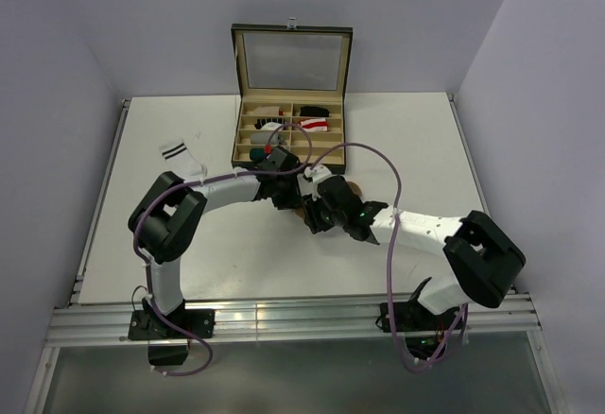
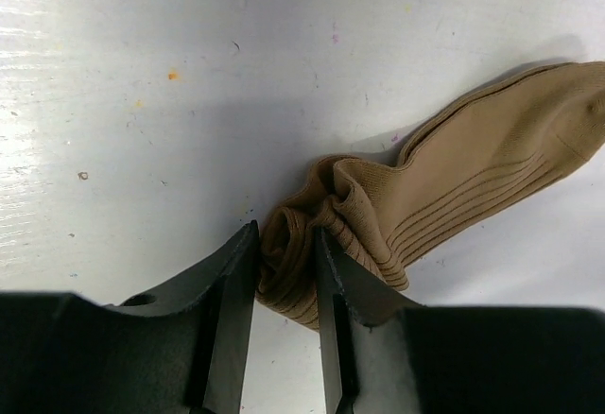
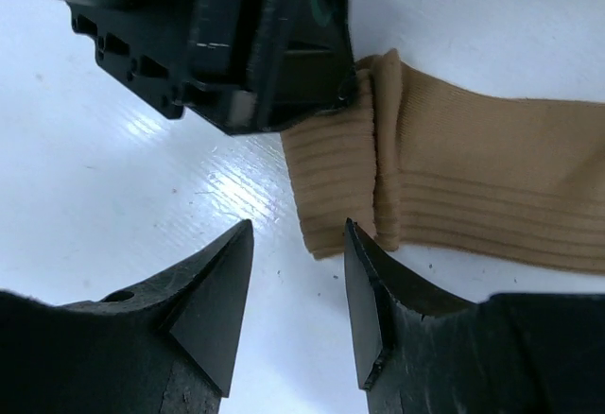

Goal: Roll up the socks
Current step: Roll the sock at the center of the board.

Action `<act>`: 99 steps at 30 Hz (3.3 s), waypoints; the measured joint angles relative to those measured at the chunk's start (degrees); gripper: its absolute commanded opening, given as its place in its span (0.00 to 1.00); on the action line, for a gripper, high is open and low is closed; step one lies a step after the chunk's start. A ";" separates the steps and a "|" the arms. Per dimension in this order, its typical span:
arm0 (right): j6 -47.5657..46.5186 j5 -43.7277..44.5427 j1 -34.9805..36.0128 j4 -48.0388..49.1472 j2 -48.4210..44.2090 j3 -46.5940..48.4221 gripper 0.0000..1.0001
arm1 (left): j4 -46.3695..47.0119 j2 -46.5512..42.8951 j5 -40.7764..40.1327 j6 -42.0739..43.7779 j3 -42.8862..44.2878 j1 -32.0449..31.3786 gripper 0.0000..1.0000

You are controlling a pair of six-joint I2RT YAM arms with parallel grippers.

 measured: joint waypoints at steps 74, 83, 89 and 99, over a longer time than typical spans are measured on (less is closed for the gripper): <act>36.28 -52.22 -23.30 34.69 23.47 -9.90 0.00 | 9.25 -13.79 1.55 -5.77 -17.05 -0.55 0.61; 36.96 -52.15 -23.71 34.67 23.47 -10.19 0.00 | 9.33 -12.24 1.68 -5.64 -16.31 -1.16 0.71; 36.96 -52.13 -23.76 34.62 23.47 -10.16 0.00 | 10.75 -17.77 0.00 -5.77 -20.04 -1.20 0.74; 36.96 -52.13 -23.76 34.64 23.47 -10.16 0.00 | 17.16 -18.78 3.69 -1.44 -21.03 -1.33 0.62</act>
